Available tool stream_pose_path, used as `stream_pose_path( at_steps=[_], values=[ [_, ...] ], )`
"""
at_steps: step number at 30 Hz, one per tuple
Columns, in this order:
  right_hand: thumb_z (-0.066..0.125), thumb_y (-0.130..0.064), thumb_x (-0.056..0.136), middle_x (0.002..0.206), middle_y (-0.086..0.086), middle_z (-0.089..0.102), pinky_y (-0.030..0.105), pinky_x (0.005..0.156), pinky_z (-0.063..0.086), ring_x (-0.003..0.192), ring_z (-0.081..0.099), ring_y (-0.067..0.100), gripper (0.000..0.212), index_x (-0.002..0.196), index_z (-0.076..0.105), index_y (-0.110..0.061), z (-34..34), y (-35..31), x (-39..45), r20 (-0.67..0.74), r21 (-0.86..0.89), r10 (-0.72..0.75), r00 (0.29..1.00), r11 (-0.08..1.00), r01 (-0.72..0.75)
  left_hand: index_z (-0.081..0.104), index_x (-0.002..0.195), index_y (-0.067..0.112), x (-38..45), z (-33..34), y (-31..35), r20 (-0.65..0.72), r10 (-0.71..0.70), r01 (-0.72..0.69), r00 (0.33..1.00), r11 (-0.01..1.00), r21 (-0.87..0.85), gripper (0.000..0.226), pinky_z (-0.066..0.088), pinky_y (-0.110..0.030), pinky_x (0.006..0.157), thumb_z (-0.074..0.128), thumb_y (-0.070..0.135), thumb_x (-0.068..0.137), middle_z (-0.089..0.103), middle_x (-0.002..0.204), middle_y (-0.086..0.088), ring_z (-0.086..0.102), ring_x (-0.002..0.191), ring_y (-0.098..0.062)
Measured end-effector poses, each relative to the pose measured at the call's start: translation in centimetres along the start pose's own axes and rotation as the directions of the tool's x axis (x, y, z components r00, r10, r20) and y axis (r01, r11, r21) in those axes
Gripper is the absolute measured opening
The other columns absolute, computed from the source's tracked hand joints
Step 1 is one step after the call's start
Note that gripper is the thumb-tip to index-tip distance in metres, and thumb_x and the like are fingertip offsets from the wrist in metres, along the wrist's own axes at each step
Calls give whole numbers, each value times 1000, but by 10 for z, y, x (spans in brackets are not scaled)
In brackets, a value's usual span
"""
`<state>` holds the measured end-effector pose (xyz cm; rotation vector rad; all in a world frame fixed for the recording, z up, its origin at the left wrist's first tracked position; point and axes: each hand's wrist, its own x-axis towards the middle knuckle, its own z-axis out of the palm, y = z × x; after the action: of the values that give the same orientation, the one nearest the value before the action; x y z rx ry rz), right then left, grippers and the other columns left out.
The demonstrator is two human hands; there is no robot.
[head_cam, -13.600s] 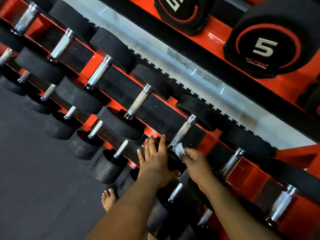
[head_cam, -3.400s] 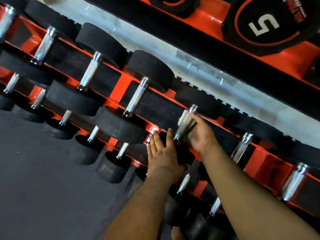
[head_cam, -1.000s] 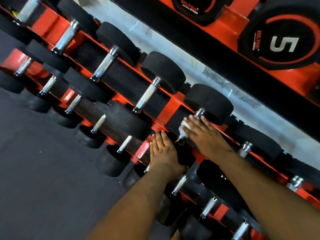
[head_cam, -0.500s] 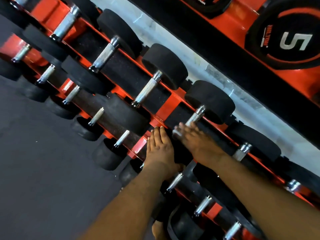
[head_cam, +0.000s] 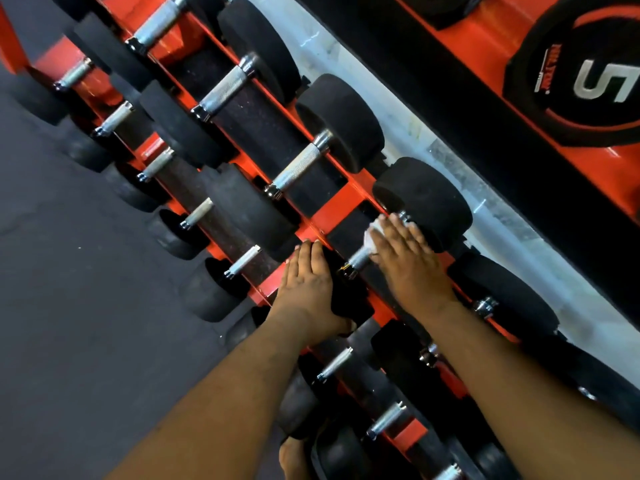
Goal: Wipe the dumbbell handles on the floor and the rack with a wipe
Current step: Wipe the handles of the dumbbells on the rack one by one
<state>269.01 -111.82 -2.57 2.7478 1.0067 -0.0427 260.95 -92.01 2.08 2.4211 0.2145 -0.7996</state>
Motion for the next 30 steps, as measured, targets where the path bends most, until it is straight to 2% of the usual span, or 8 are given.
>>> stream_pose_path(
  at_steps=[7,11,21,24,25,27,29,30],
  values=[
    [33,-10,86,163,11,30,47,121,19,150,29,29,69,154,38,-12,16,-17,-21,-10,-39,-336,942,941,335,-20,157,3,0,1,-1,-19,-4,4,1000,1000,-7,149,-10,-36,126,89,49,67,-19,168,-13,-19,155,-26],
    [48,-1,89,164,13,26,51,124,14,152,23,32,72,157,31,-13,7,-2,-6,-16,-14,-107,994,994,107,-20,157,5,1,3,-3,-21,-2,1,1000,1000,-23,151,-8,-38,127,90,50,65,-20,168,-12,-19,155,-25],
    [37,-11,86,153,6,48,49,116,37,143,43,25,58,141,56,-10,6,-27,-29,23,171,-281,959,947,274,-18,158,6,-1,1,-3,-33,6,-7,999,1000,-26,153,-8,-38,126,91,52,62,-19,168,-14,-16,156,-27],
    [42,0,84,149,3,52,41,118,32,137,50,22,58,138,60,-15,7,-25,-51,107,343,-28,994,939,-10,-21,157,7,-1,0,-4,-24,16,-17,1000,999,-36,152,-9,-37,126,90,53,64,-20,167,-14,-17,156,-27],
    [43,7,90,148,0,53,33,117,33,136,50,17,58,140,59,-19,6,-24,-54,182,480,169,969,844,-238,-21,157,7,-1,0,-4,-21,18,-19,1000,999,-39,152,-10,-37,126,90,53,65,-21,167,-14,-18,155,-27],
    [47,0,101,141,0,59,27,108,41,126,55,13,45,139,60,-22,5,-25,-48,432,710,540,723,292,-641,-21,157,8,-1,0,-4,-22,21,-22,1000,999,-41,151,-11,-36,124,89,54,66,-22,167,-13,-18,155,-27],
    [46,-4,104,130,6,67,36,107,47,118,63,20,36,130,65,-20,0,-31,-28,688,715,553,470,-405,-570,-20,158,8,0,0,-4,-28,22,-23,999,999,-44,150,-11,-35,124,89,55,66,-21,167,-13,-17,156,-27],
    [46,-3,103,123,8,69,41,105,49,112,66,23,33,122,68,-19,-4,-37,-18,764,645,498,411,-616,-452,-20,158,8,-1,0,-4,-31,21,-23,999,999,-47,150,-11,-35,124,88,55,65,-20,168,-13,-17,156,-27]
  ],
)
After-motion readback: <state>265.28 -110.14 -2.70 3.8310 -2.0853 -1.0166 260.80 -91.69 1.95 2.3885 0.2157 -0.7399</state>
